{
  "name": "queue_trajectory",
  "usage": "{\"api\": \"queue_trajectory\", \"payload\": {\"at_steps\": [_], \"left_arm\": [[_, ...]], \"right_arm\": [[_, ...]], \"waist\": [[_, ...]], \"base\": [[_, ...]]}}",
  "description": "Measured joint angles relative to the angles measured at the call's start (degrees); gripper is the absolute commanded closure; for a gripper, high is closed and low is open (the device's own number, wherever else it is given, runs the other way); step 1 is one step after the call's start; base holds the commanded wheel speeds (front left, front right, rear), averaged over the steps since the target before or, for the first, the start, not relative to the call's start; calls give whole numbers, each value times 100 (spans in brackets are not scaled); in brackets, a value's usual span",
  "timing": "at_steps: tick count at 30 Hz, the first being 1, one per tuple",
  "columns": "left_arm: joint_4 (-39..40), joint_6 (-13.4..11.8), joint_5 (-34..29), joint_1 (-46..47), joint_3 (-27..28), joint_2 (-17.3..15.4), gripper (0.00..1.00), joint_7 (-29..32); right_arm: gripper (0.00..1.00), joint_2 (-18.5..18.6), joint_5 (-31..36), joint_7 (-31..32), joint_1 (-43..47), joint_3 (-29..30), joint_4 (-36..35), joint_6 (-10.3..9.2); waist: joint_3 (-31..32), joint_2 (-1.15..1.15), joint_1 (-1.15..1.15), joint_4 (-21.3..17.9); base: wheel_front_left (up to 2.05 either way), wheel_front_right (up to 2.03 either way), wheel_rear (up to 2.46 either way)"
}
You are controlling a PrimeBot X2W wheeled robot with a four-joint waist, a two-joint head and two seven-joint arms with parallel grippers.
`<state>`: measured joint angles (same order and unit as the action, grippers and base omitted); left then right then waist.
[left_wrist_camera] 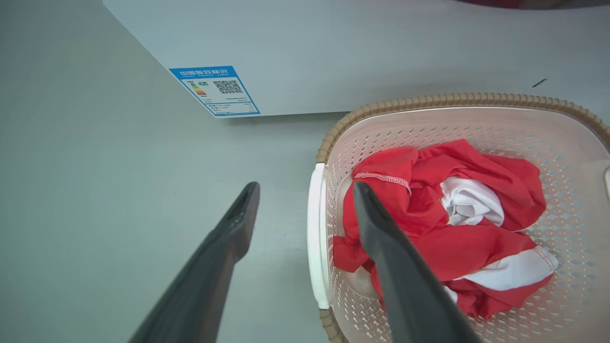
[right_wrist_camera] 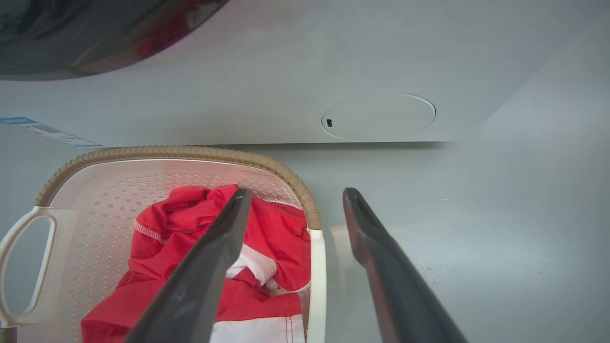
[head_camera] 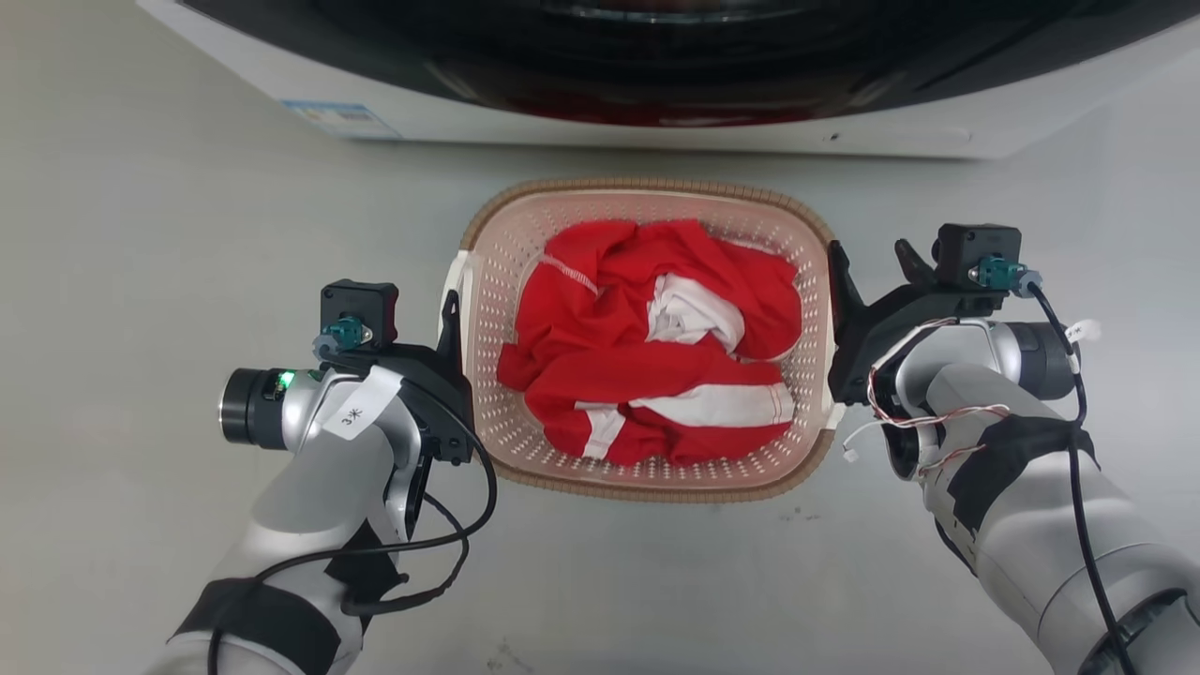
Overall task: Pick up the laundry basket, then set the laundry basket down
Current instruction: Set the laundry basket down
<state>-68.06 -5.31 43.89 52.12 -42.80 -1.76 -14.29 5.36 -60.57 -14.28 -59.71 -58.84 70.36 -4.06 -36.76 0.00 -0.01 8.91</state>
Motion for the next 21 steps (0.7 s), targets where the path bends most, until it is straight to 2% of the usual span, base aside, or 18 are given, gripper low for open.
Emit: {"api": "queue_trajectory", "payload": {"at_steps": [4,13,21], "left_arm": [[18,78,-3,-137,12,-37,0,-1],[365,86,-151,-575,84,-250,0,-1],[859,75,-323,-1201,192,-404,0,-1]], "right_arm": [[0,1,0,0,130,103,-87,55],[0,-16,2,-1,589,366,-365,156],[0,-37,64,-1,1191,692,-772,157]], "waist": [[284,0,0,-17],[1001,0,0,-51],[1675,-1,0,-88]], "base": [[0,0,0],[0,0,0],[0,0,0]]}}
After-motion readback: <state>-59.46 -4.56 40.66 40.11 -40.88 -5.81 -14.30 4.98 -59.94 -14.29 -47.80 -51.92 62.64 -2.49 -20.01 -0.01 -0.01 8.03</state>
